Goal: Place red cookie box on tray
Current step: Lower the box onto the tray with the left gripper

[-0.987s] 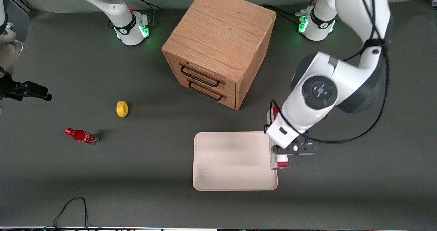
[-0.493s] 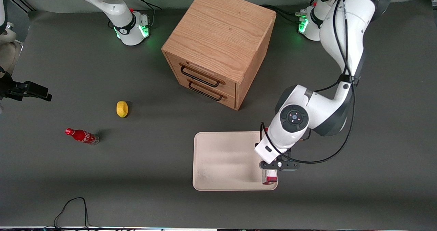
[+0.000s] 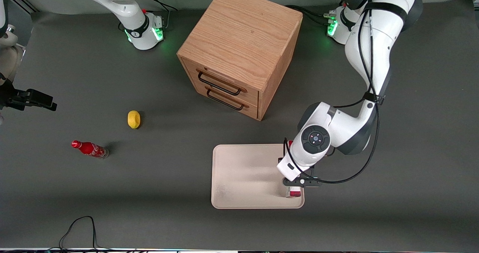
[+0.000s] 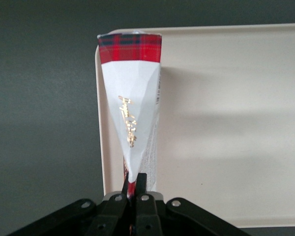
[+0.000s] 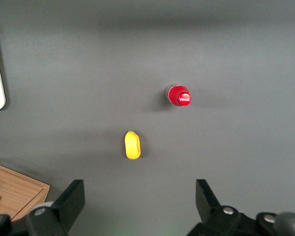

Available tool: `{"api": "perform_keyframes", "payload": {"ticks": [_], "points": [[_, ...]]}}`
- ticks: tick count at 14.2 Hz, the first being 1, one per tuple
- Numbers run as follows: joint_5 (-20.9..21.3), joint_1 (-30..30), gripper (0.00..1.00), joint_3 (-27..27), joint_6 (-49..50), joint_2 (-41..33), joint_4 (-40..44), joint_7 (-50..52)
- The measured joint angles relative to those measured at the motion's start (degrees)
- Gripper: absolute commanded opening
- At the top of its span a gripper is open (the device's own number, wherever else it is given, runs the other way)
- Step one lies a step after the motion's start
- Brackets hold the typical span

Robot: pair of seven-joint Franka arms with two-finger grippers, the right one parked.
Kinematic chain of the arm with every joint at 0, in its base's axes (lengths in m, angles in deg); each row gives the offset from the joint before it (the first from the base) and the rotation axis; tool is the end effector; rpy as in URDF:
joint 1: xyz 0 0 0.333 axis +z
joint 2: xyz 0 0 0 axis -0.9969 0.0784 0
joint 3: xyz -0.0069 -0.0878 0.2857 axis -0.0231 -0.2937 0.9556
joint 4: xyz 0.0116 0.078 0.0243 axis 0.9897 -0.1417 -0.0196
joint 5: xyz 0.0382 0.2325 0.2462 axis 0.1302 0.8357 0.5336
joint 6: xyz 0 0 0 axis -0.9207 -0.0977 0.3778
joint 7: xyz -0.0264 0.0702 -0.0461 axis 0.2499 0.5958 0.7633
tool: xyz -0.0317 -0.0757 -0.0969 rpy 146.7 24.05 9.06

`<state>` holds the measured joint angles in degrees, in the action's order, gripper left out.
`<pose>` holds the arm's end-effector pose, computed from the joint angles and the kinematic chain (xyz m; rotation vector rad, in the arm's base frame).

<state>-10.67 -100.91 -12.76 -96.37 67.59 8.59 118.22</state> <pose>0.6362 -0.3064 0.2721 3.1305 -0.0221 0.0495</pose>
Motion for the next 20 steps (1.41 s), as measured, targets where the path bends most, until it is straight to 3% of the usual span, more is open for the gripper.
{"api": "perform_keyframes", "payload": {"ticks": [8,9,10,11,20], "points": [[0.00,0.00,0.00,0.06,-2.16,1.17,-0.73,2.18],[0.00,0.00,0.22,0.07,-2.22,1.17,-0.74,2.39],[0.01,0.00,0.81,0.07,-2.25,1.17,-0.74,2.55],[0.02,0.00,1.00,0.08,-2.29,1.17,-0.74,2.66],[1.89,0.07,1.00,0.22,-1.34,-1.23,0.38,5.13]]}}
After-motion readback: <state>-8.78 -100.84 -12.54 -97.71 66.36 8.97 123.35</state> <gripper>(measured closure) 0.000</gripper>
